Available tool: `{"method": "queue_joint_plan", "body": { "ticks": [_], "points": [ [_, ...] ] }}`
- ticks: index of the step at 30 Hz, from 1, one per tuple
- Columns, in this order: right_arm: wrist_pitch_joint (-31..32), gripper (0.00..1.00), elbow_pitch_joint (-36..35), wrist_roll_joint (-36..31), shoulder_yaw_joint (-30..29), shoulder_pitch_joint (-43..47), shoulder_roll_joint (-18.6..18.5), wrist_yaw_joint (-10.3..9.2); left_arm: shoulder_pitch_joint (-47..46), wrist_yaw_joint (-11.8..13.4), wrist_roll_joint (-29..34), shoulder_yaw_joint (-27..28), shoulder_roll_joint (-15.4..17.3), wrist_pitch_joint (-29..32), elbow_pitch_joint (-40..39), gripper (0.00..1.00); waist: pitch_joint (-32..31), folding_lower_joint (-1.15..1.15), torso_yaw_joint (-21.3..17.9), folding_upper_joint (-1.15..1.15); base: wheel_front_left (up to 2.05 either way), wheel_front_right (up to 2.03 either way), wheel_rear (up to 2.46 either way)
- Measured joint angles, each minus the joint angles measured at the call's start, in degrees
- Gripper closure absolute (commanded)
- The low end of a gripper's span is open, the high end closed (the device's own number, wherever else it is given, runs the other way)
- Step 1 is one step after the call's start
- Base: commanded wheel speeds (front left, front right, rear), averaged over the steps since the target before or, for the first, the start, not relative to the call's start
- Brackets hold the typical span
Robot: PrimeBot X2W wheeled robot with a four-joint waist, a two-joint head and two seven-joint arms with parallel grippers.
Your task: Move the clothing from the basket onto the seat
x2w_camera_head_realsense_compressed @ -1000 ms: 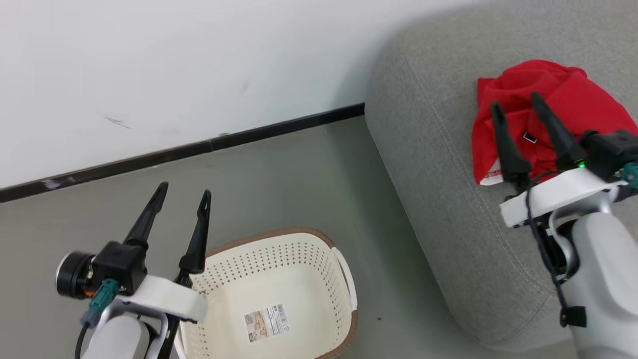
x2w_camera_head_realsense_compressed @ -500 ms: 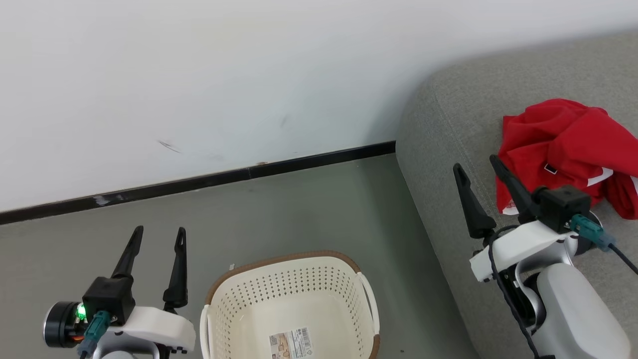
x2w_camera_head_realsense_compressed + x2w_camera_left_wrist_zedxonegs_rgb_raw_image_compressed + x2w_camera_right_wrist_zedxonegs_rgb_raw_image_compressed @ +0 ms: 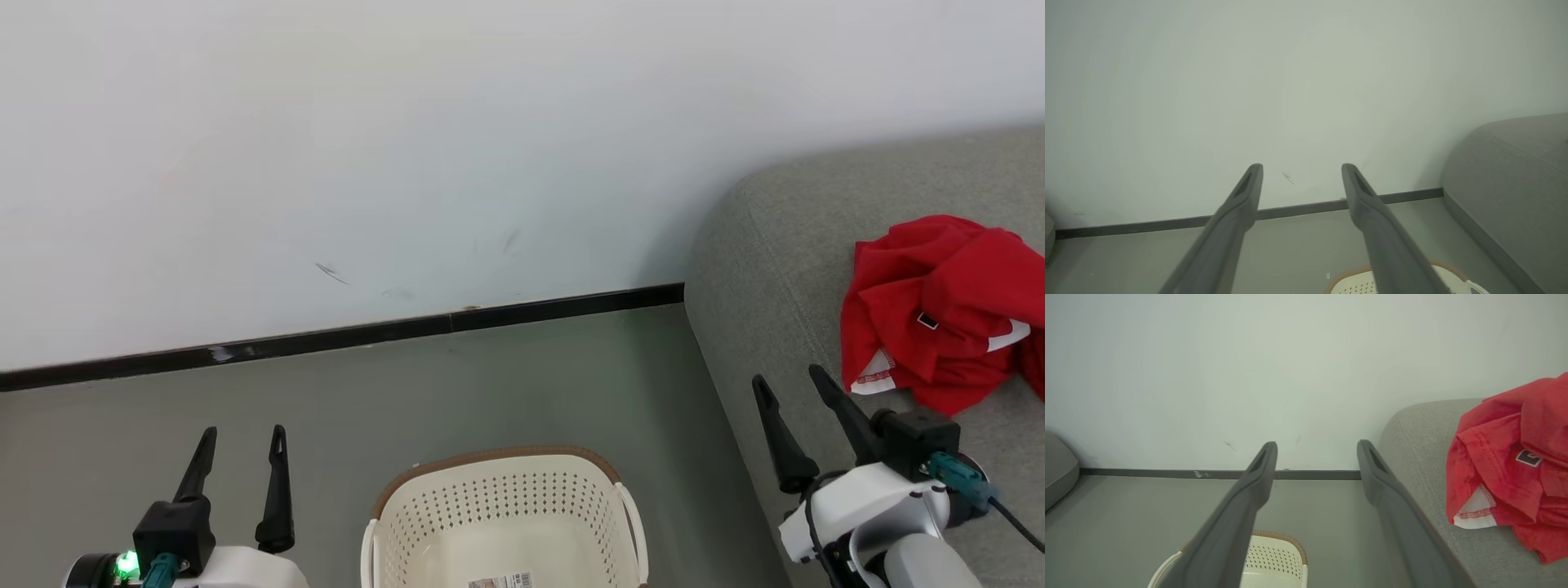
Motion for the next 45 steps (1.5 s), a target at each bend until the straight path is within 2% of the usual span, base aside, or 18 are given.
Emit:
{"method": "queue_joint_plan", "body": {
  "ticks": [16,29,45],
  "points": [
    [0.0,0.00,-2.1,-0.4,-0.5,8.0,0.8,0.00,1.8,0.6,3.0,-1.0,0.2,0.0,2.3,0.00,-3.3,0.00,2.2,0.00,0.00,0.00,0.00],
    [0.0,0.00,-4.5,0.4,1.1,8.9,0.8,0.00,2.1,1.8,3.2,-0.9,0.3,0.0,3.4,0.00,-3.5,0.00,3.0,0.00,0.00,0.00,0.00],
    [0.0,0.00,-5.5,0.4,1.6,9.5,0.8,0.00,0.8,2.0,5.4,-2.0,1.0,0.2,5.0,0.00,-3.4,0.00,3.3,0.00,0.00,0.00,0.00]
  ]
}}
